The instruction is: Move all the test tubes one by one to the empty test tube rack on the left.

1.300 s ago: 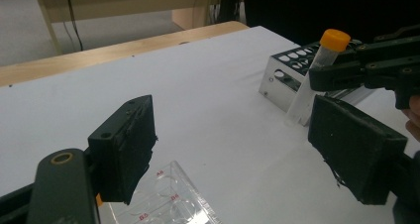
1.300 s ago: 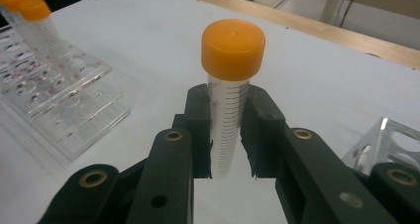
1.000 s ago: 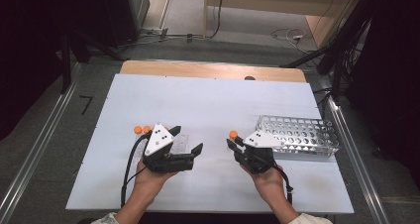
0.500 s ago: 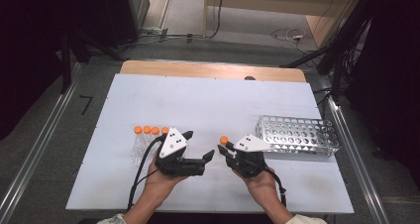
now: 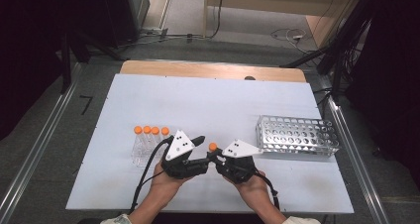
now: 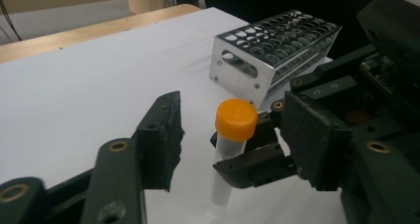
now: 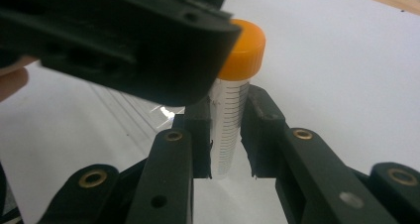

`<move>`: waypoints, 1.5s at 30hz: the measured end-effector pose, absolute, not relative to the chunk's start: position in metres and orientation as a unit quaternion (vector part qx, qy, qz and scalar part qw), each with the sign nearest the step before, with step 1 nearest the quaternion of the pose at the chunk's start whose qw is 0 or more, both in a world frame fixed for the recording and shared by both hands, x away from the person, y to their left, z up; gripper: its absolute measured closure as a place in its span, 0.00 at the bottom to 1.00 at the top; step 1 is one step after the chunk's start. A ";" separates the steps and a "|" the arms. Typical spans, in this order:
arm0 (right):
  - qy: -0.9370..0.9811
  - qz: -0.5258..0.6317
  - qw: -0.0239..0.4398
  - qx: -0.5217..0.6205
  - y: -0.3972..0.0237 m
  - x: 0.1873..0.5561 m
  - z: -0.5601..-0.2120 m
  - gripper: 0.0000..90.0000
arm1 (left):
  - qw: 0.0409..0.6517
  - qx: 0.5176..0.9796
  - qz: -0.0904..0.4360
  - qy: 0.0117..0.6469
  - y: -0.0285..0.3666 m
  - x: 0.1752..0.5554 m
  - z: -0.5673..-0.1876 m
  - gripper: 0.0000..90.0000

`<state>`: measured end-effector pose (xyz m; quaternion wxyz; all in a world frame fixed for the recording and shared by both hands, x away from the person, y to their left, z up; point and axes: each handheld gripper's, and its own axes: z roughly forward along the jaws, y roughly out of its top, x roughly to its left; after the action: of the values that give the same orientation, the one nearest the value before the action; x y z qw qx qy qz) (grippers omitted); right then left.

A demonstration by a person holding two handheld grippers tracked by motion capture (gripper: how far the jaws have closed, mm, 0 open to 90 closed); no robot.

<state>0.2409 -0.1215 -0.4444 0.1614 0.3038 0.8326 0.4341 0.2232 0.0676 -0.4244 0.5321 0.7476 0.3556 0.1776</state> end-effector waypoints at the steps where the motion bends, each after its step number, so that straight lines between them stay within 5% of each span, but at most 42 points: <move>1: 0.833 0.435 0.160 0.301 -0.121 0.240 -0.444 0.80 | 0.534 0.746 0.177 0.356 0.067 0.223 -0.425 0.51; 27: 0.832 0.448 0.150 0.291 -0.116 0.235 -0.441 0.80 | 0.536 0.751 0.162 0.350 0.067 0.225 -0.428 0.76; 37: 0.830 0.452 0.150 0.291 -0.117 0.235 -0.442 0.79 | 0.536 0.752 0.161 0.349 0.069 0.226 -0.426 0.78; 39: 0.828 0.456 0.150 0.291 -0.117 0.235 -0.441 0.68 | 0.538 0.750 0.163 0.349 0.070 0.227 -0.424 0.79; 43: 0.830 0.452 0.151 0.289 -0.117 0.236 -0.440 0.29 | 0.542 0.743 0.169 0.353 0.075 0.229 -0.419 0.79; 45: 0.830 0.450 0.153 0.292 -0.118 0.237 -0.439 0.21 | 0.546 0.738 0.174 0.355 0.080 0.230 -0.414 0.79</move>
<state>0.2369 -0.1183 -0.4392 0.1525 0.2919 0.8301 0.4499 0.2297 0.0802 -0.4144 0.5465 0.7383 0.3549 0.1740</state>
